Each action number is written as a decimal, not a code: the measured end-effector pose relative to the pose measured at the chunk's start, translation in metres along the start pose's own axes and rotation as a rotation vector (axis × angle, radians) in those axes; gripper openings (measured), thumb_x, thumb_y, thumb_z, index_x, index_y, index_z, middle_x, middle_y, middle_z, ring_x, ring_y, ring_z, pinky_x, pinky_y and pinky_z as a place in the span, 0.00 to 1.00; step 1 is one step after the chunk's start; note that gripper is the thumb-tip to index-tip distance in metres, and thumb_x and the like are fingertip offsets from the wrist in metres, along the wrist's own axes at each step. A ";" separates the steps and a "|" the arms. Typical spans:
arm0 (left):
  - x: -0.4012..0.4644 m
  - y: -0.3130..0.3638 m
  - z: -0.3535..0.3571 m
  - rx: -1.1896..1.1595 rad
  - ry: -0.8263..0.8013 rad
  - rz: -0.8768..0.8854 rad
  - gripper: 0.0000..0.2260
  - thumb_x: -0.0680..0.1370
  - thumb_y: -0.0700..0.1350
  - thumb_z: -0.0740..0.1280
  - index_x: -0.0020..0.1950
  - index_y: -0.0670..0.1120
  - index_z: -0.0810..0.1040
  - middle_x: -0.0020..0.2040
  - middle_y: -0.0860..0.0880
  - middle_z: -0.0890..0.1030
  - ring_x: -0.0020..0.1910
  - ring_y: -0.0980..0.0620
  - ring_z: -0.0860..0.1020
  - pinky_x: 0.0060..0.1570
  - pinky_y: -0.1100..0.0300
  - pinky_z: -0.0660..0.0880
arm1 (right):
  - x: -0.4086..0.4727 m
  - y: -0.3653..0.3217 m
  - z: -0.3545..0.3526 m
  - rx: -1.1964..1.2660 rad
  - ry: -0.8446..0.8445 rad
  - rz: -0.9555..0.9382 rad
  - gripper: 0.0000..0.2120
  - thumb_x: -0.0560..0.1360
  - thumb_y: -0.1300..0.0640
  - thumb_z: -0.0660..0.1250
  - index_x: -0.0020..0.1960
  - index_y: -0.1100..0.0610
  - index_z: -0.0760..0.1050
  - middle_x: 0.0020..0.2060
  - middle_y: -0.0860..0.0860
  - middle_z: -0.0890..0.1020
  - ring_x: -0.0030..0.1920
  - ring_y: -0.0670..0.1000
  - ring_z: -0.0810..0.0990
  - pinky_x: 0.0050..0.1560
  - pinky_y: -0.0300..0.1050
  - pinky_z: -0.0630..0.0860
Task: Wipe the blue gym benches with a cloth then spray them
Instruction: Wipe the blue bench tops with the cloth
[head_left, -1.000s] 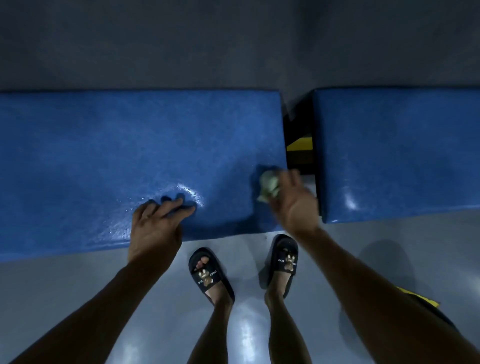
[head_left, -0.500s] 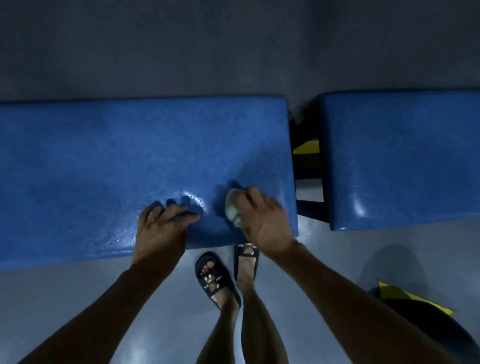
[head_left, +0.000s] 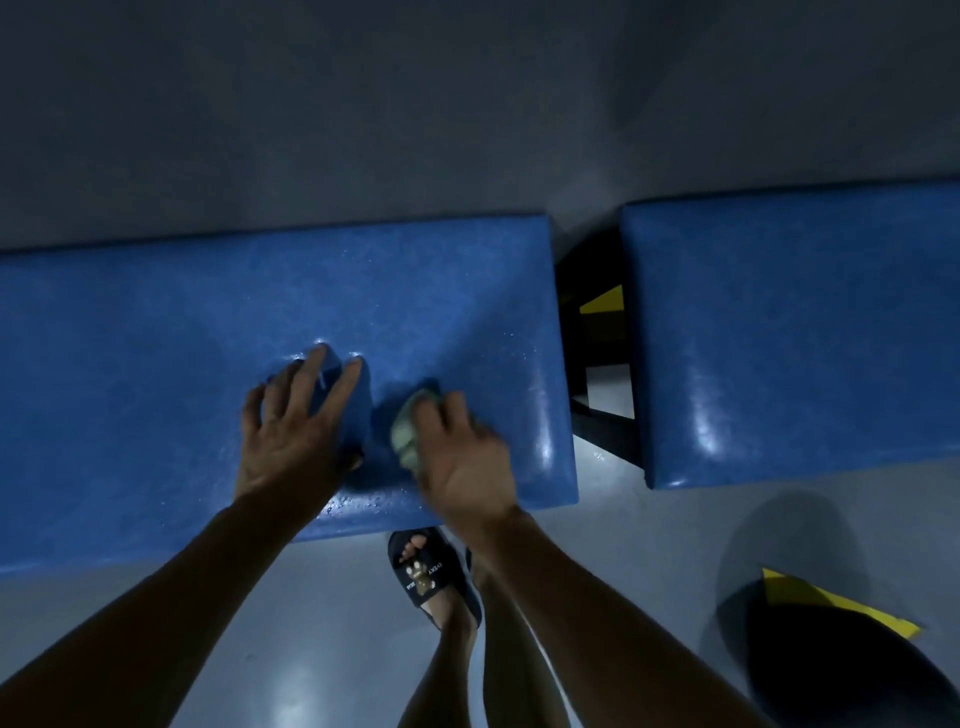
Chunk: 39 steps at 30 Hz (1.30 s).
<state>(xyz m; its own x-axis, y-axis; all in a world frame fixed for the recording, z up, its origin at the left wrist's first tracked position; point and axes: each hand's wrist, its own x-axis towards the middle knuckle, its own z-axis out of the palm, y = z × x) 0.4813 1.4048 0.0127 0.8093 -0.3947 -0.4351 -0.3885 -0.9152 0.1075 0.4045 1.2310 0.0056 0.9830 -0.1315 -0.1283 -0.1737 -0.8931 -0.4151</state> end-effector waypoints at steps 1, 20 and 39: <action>0.000 0.002 0.001 -0.002 0.002 -0.005 0.54 0.58 0.53 0.83 0.79 0.53 0.58 0.78 0.42 0.58 0.72 0.35 0.61 0.68 0.36 0.62 | 0.005 0.006 -0.002 -0.030 -0.021 -0.107 0.21 0.66 0.54 0.68 0.58 0.55 0.68 0.46 0.54 0.75 0.33 0.56 0.77 0.30 0.46 0.76; 0.009 0.006 -0.001 0.027 -0.003 -0.050 0.57 0.54 0.54 0.84 0.78 0.53 0.60 0.75 0.43 0.65 0.68 0.35 0.67 0.66 0.37 0.63 | 0.032 0.061 -0.028 -0.043 -0.039 -0.146 0.30 0.62 0.55 0.71 0.61 0.54 0.65 0.49 0.56 0.75 0.35 0.58 0.77 0.33 0.46 0.75; 0.012 0.005 0.000 0.057 -0.032 -0.054 0.55 0.55 0.56 0.83 0.77 0.52 0.62 0.75 0.43 0.66 0.66 0.35 0.68 0.65 0.38 0.63 | 0.087 0.084 -0.037 -0.095 -0.043 -0.020 0.23 0.71 0.42 0.68 0.61 0.51 0.69 0.54 0.53 0.76 0.38 0.60 0.81 0.33 0.47 0.75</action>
<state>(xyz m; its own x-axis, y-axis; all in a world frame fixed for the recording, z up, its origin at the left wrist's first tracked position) 0.4890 1.3954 0.0081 0.8158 -0.3412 -0.4669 -0.3696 -0.9286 0.0328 0.4773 1.1286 -0.0071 0.9824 -0.0969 -0.1600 -0.1458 -0.9324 -0.3307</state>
